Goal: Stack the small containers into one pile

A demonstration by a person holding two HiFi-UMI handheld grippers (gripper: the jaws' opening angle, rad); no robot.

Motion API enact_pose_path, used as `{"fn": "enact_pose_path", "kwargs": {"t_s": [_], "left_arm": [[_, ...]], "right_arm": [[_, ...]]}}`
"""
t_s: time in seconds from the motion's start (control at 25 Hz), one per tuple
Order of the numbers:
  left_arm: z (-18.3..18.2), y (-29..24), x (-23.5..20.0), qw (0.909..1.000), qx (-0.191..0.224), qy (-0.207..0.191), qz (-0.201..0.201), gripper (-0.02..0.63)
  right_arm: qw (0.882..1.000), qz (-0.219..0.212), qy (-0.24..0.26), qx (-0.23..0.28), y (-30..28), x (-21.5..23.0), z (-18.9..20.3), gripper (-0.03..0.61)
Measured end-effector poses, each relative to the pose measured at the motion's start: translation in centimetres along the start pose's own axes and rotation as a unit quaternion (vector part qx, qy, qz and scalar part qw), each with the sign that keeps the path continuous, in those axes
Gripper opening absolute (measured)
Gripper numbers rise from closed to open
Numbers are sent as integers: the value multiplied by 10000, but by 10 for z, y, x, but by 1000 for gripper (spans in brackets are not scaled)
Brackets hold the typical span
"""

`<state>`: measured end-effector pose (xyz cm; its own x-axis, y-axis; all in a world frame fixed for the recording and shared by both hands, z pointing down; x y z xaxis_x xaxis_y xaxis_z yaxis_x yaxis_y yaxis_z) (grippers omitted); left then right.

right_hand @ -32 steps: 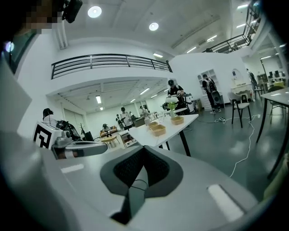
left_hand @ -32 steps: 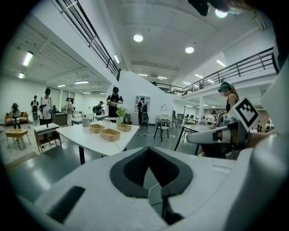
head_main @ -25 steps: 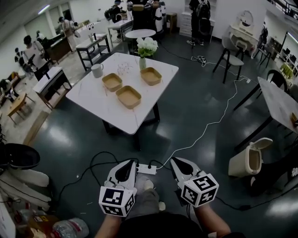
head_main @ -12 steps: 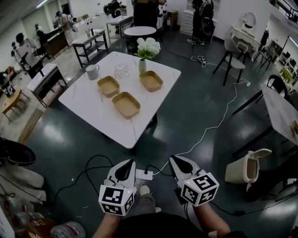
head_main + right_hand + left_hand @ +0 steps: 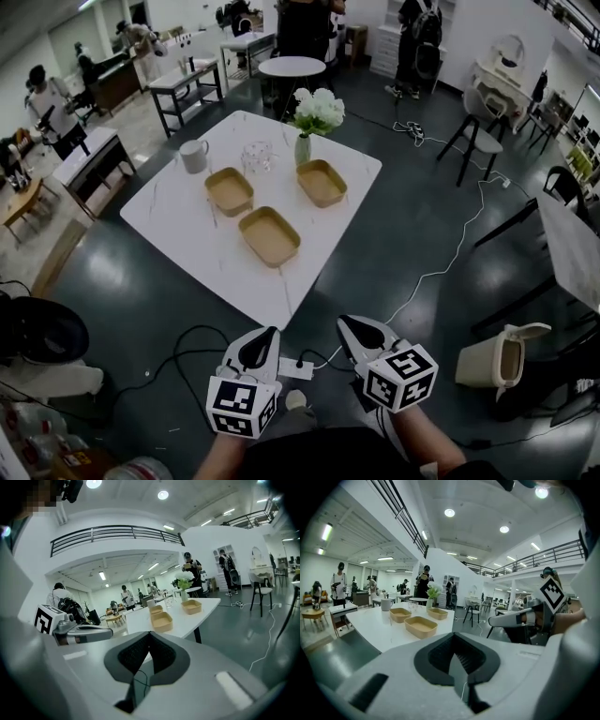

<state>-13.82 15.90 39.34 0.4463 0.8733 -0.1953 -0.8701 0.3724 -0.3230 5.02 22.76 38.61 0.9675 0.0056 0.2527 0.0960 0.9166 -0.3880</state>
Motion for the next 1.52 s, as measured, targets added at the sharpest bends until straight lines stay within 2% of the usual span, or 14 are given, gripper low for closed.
{"fn": "enact_pose_path", "kwargs": {"t_s": [0.36, 0.8, 1.2, 1.52], "left_arm": [[-6, -8, -36, 10000, -30, 7, 40, -5], [-13, -21, -58, 9998, 72, 108, -115, -5], [-40, -81, -80, 9996, 146, 120, -225, -6], [-77, -159, -87, 9998, -7, 7, -194, -6]], "right_arm": [[9991, 421, 77, 58, -38, 5, -17, -3], [9984, 462, 300, 100, -79, 15, -41, -2], [9984, 413, 363, 142, -132, 56, -75, -2], [9984, 393, 395, 4, -178, 118, -113, -3]]}}
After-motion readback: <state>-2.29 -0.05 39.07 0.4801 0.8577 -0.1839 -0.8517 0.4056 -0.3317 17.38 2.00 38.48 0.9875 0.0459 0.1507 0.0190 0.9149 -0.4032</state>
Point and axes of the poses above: the fingertips, and each gripper's own axes: y backward along the fingers, x to its right, z out of its underside, the point moved 8 cm from there along y, backward along the fingers, and after that the axes turned 8 degrees about z, right-handed, at the moved point
